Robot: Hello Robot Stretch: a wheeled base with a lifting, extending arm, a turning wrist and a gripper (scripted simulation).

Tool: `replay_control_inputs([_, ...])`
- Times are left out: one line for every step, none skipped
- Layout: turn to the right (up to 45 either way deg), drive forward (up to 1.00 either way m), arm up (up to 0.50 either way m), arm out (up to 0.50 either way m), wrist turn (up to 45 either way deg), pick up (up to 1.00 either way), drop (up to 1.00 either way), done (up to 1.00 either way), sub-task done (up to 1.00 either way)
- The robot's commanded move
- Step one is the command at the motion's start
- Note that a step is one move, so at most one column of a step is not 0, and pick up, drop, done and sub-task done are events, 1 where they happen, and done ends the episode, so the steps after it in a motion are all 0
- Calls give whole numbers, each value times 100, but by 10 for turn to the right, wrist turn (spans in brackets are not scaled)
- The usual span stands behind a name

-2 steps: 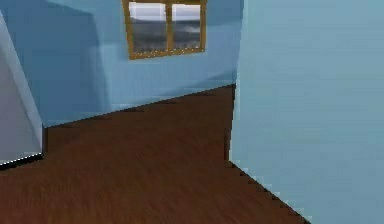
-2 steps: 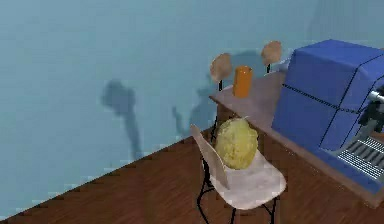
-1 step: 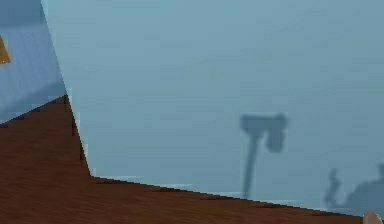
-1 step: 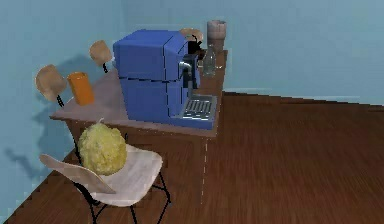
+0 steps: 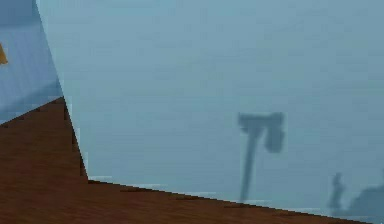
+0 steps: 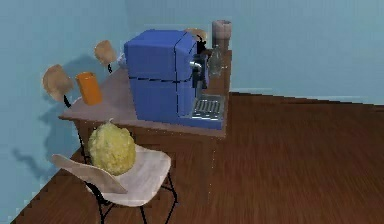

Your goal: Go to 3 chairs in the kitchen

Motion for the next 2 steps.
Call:
replay_control_inputs([180, 0, 0, 0, 0, 0, 0, 0, 0])
replay_control_inputs([0, 90, 0, 0, 0, 0, 0, 0, 0])
